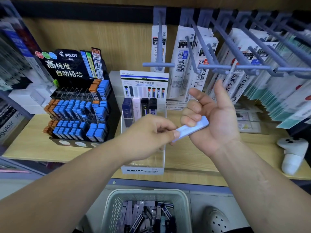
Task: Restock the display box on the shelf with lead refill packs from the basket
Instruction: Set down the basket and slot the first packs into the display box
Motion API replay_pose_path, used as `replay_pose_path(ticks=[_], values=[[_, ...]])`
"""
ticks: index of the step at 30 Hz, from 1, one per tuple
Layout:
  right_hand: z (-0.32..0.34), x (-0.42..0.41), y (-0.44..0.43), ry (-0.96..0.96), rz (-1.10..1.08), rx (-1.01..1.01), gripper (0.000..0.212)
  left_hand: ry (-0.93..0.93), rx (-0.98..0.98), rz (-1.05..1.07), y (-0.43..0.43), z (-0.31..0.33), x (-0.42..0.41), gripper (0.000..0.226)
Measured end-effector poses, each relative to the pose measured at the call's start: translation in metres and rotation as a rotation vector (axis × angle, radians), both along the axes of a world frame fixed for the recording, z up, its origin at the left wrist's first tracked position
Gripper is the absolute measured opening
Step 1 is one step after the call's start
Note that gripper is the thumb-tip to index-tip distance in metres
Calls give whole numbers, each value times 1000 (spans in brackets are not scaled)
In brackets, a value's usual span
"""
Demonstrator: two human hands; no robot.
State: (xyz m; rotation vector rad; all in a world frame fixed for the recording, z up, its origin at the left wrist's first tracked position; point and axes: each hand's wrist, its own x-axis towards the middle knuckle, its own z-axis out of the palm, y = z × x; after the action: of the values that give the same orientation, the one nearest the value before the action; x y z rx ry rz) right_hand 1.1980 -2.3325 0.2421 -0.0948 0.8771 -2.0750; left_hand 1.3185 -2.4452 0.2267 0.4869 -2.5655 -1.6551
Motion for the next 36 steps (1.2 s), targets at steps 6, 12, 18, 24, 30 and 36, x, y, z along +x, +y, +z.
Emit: replay_pose_path(ticks=[6, 12, 18, 24, 30, 36], values=[[-5, 3, -7, 133, -48, 117, 22, 61, 297, 129, -2, -1, 5, 9], [-12, -4, -2, 496, -48, 458, 9, 196, 252, 350, -8, -4, 7, 4], [-12, 2, -3, 604, -69, 475, 7, 191, 213, 360, -12, -6, 12, 15], [-16, 8, -7, 734, -29, 474, 8, 147, 311, 310, -15, -3, 21, 16], [-13, 8, -15, 722, -71, 446, 6, 185, 246, 412, -26, -1, 31, 13], [-7, -13, -19, 794, -256, 458, 16, 218, 291, 509, -40, 1, 44, 23]])
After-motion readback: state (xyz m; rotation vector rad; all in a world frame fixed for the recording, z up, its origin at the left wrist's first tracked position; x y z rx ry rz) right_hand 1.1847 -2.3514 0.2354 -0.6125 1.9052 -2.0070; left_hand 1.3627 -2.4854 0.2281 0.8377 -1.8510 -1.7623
